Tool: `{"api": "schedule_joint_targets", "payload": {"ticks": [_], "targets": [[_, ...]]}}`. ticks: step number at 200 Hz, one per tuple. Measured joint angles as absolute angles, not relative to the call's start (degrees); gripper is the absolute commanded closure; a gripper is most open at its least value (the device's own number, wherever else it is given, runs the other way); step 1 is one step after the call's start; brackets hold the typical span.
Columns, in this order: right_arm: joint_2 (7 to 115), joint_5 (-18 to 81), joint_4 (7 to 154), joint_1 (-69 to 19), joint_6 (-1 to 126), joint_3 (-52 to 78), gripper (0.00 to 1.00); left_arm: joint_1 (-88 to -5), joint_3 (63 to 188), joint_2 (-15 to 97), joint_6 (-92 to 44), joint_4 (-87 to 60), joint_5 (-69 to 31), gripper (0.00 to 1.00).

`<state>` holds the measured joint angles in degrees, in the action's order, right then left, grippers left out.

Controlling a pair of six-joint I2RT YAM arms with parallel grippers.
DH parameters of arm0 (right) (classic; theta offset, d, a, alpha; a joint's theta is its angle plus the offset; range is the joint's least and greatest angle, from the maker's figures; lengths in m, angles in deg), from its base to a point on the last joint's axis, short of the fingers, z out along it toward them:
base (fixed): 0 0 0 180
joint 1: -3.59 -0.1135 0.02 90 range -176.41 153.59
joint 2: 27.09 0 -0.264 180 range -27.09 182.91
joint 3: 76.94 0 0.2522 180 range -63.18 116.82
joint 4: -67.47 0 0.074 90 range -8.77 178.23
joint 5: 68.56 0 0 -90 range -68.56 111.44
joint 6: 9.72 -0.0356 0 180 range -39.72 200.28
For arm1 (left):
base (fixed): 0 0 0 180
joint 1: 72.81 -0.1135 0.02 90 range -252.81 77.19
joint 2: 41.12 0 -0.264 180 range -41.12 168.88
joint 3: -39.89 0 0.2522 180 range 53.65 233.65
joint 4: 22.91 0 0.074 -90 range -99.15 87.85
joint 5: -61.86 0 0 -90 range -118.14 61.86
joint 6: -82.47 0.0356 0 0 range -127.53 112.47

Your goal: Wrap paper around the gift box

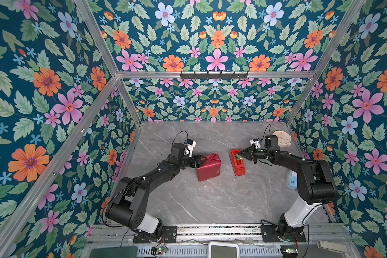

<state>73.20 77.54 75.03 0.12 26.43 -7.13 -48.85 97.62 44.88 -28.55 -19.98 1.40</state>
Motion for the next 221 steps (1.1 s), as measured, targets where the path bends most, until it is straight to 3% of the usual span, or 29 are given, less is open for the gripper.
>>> {"api": "schedule_joint_targets", "payload": {"ticks": [221], "targets": [[56.8,76.4,85.7,-1.5,26.3,-12.8,1.00,-48.8,97.2,44.2,-28.5,-19.8,1.1,0.25]]}}
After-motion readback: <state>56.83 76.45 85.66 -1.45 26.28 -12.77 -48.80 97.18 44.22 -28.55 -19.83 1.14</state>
